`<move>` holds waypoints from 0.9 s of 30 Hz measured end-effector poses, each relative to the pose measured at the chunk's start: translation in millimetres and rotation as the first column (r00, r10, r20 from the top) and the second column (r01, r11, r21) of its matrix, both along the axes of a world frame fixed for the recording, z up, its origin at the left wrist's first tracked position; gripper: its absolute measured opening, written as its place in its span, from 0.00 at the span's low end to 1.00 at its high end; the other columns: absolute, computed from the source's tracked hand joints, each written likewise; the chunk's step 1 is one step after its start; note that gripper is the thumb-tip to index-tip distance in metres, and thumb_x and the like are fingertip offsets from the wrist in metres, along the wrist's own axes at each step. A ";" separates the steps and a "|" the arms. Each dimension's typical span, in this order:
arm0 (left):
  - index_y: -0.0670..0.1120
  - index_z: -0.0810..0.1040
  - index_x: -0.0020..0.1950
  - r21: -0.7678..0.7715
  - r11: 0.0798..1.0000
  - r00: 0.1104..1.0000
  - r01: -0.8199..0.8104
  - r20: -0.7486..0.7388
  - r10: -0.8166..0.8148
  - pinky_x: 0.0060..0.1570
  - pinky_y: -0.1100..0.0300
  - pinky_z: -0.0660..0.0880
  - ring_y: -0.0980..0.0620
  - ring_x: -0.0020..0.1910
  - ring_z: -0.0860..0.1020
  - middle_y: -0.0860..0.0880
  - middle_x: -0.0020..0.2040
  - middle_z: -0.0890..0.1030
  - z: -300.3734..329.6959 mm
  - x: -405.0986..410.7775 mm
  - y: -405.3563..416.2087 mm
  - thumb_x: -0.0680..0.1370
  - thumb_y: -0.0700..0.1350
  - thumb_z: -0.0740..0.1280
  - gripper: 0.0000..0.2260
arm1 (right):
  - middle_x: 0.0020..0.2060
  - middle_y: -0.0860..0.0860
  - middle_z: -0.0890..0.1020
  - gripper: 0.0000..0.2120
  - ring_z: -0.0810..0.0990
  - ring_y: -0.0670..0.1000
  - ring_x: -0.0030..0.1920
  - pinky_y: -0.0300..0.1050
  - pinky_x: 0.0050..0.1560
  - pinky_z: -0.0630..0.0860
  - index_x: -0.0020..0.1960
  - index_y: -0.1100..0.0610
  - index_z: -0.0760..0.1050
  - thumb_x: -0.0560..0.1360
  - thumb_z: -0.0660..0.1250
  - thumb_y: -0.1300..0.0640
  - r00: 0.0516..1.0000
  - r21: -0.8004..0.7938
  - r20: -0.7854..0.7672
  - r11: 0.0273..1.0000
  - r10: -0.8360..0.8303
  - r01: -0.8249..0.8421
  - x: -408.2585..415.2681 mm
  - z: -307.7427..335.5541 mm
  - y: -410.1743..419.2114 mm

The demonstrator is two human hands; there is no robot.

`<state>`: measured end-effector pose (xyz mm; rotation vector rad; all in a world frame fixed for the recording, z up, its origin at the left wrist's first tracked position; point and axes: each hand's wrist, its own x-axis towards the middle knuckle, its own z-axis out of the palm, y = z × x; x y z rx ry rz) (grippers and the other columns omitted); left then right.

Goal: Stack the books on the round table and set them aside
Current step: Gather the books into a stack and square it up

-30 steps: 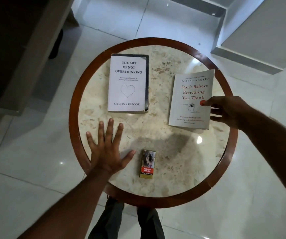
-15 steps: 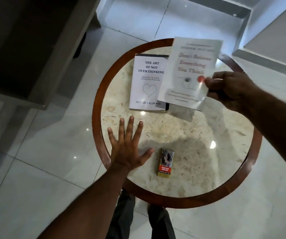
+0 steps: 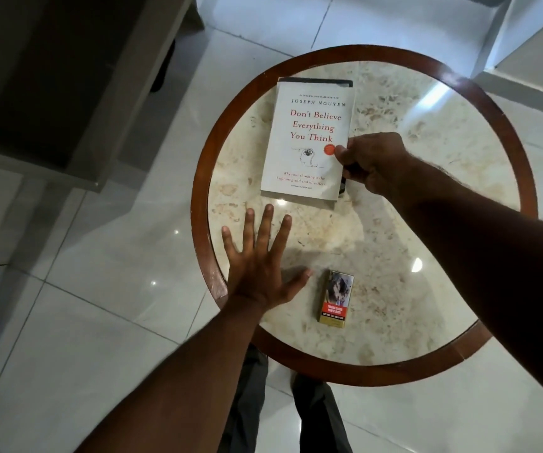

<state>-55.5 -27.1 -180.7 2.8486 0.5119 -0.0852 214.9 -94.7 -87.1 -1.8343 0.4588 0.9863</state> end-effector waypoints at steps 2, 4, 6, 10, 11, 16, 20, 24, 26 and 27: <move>0.53 0.57 0.85 -0.014 1.000 1.000 -0.007 0.004 0.007 0.77 0.26 0.45 0.37 0.86 0.50 0.44 0.87 0.54 -1.5 0.7 0.7 0.74 0.77 0.54 0.46 | 0.57 0.59 0.88 0.16 0.88 0.59 0.57 0.50 0.58 0.86 0.62 0.70 0.79 0.78 0.74 0.64 1.000 -0.020 0.019 1.000 0.013 -0.013 -0.5 -1.4 0.4; 0.52 0.59 0.85 -0.024 1.000 1.000 -0.018 0.020 0.019 0.77 0.26 0.45 0.37 0.85 0.51 0.43 0.86 0.56 1.0 0.7 -0.6 0.73 0.77 0.55 0.45 | 0.59 0.63 0.86 0.18 0.88 0.62 0.58 0.55 0.60 0.86 0.63 0.69 0.79 0.76 0.76 0.65 0.998 -0.017 0.060 1.000 0.007 -0.006 -1.5 1.1 1.2; 0.50 0.69 0.80 -0.058 0.998 0.997 -0.035 0.061 0.039 0.78 0.27 0.50 0.36 0.84 0.58 0.42 0.83 0.65 10.7 2.4 -0.8 0.73 0.75 0.59 0.43 | 0.55 0.61 0.88 0.14 0.89 0.60 0.50 0.54 0.53 0.88 0.56 0.67 0.82 0.72 0.79 0.66 0.991 -0.064 0.130 0.997 -0.025 0.034 -1.5 4.2 1.1; 0.43 0.81 0.59 -0.530 0.803 0.837 -0.272 0.282 0.470 0.58 0.48 0.81 0.59 0.56 0.80 0.48 0.57 0.81 47.2 32.9 20.9 0.74 0.65 0.68 0.27 | 0.46 0.56 0.88 0.14 0.88 0.54 0.43 0.55 0.51 0.88 0.38 0.60 0.75 0.69 0.81 0.65 0.963 -0.111 0.271 0.993 0.002 0.029 -5.5 5.0 -1.1; 0.43 0.80 0.60 -0.663 0.676 0.758 -0.322 0.248 0.604 0.54 0.55 0.82 0.64 0.51 0.79 0.51 0.56 0.81 59.8 51.1 31.8 0.77 0.60 0.70 0.23 | 0.48 0.59 0.88 0.16 0.89 0.56 0.45 0.57 0.52 0.88 0.38 0.59 0.72 0.69 0.80 0.66 0.956 -0.112 0.292 0.993 -0.008 0.042 -4.8 3.6 -2.4; 0.46 0.82 0.61 -0.763 0.405 0.746 -0.503 -0.147 0.649 0.55 0.58 0.83 0.50 0.60 0.83 0.50 0.59 0.84 94.2 153.9 87.8 0.81 0.47 0.71 0.10 | 0.55 0.60 0.88 0.19 0.89 0.59 0.50 0.54 0.52 0.88 0.54 0.66 0.79 0.69 0.82 0.63 0.978 -0.088 0.204 0.995 -0.037 0.055 6.6 -0.9 -2.3; 0.46 0.83 0.51 -0.683 0.425 0.766 -0.594 -0.318 0.559 0.42 0.60 0.82 0.51 0.47 0.85 0.52 0.52 0.85 96.7 191.1 106.4 0.77 0.45 0.76 0.06 | 0.54 0.58 0.87 0.24 0.89 0.57 0.49 0.52 0.48 0.89 0.60 0.64 0.77 0.69 0.83 0.62 0.988 -0.113 0.153 0.992 -0.037 0.055 11.3 -5.9 2.9; 0.41 0.81 0.63 -0.656 0.308 0.693 -0.689 -0.471 0.547 0.60 0.46 0.83 0.43 0.57 0.85 0.46 0.61 0.86 101.5 201.2 115.1 0.75 0.44 0.78 0.18 | 0.57 0.59 0.86 0.26 0.88 0.59 0.53 0.55 0.54 0.87 0.65 0.64 0.74 0.72 0.81 0.60 0.994 -0.119 0.108 0.993 -0.005 0.018 18.8 -12.0 7.0; 0.39 0.81 0.63 -0.669 0.282 0.696 -0.688 -0.496 0.519 0.64 0.45 0.81 0.43 0.60 0.84 0.44 0.63 0.86 104.5 201.1 114.5 0.77 0.41 0.76 0.15 | 0.58 0.59 0.87 0.24 0.88 0.59 0.55 0.54 0.58 0.86 0.65 0.64 0.75 0.74 0.79 0.60 0.995 -0.116 0.094 0.993 0.025 -0.014 20.7 -13.1 4.5; 0.39 0.82 0.60 -0.688 0.266 0.708 -0.675 -0.503 0.496 0.66 0.45 0.81 0.43 0.61 0.84 0.44 0.64 0.86 105.1 199.7 114.9 0.79 0.39 0.74 0.11 | 0.58 0.60 0.87 0.22 0.88 0.59 0.55 0.54 0.59 0.86 0.65 0.65 0.76 0.75 0.78 0.60 0.994 -0.103 0.094 0.994 0.054 -0.045 20.1 -11.7 2.0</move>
